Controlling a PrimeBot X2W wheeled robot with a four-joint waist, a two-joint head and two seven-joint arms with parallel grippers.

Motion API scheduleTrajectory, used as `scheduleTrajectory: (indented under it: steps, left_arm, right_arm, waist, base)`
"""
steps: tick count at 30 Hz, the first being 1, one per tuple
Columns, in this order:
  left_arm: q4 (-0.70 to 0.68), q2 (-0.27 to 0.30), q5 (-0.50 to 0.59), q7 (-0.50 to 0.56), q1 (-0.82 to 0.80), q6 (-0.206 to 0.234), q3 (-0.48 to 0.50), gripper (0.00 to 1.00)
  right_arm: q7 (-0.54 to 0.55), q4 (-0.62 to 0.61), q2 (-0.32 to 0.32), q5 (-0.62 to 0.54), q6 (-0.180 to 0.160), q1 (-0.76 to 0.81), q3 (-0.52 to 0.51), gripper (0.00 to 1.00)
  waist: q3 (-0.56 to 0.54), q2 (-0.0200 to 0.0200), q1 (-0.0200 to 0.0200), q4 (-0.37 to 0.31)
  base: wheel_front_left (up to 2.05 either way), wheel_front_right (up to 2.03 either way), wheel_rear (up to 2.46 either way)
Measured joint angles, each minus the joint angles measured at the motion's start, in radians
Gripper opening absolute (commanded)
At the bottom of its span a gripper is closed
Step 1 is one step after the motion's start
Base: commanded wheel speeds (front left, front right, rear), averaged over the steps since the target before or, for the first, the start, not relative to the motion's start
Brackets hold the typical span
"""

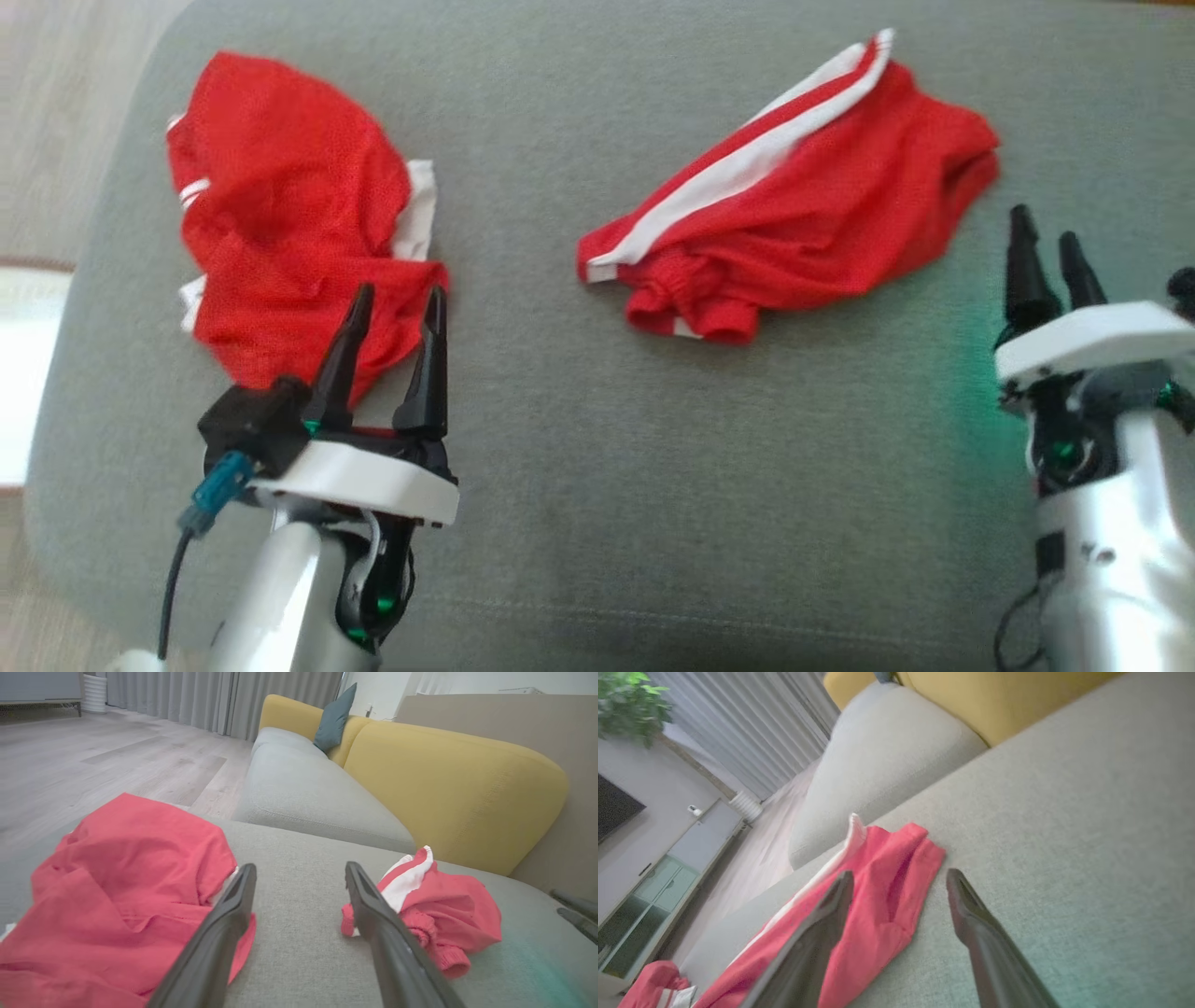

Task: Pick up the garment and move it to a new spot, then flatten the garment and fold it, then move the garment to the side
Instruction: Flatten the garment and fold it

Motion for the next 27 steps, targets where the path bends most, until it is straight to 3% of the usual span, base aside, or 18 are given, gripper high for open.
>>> scheduleTrajectory:
  steps: [9,15,27]
  left_arm:
    - [0.003,-0.001,-0.016,0.000,-0.034,0.000,-0.024,1.00]
    - [0.004,-0.002,-0.026,0.000,-0.040,0.000,-0.038,1.00]
    - [-0.004,-0.004,-0.026,0.000,-0.061,0.001,-0.082,1.00]
  right_arm:
    - [0.065,0.347,-0.001,0.018,0.000,-0.246,-0.185,1.00]
    - [0.049,0.548,-0.029,0.024,0.000,-0.410,-0.299,1.00]
    - [-0.014,0.709,-0.045,-0.091,-0.001,-0.534,-0.380,1.00]
  waist:
    - [0.053,0.0000,0.0001,0.085]
    - [0.079,0.0000,0.0000,0.129]
    - [0.103,0.0000,0.0000,0.166]
  base:
    - [0.00,0.00,0.00]
    - [0.00,0.00,0.00]
    - [0.00,0.00,0.00]
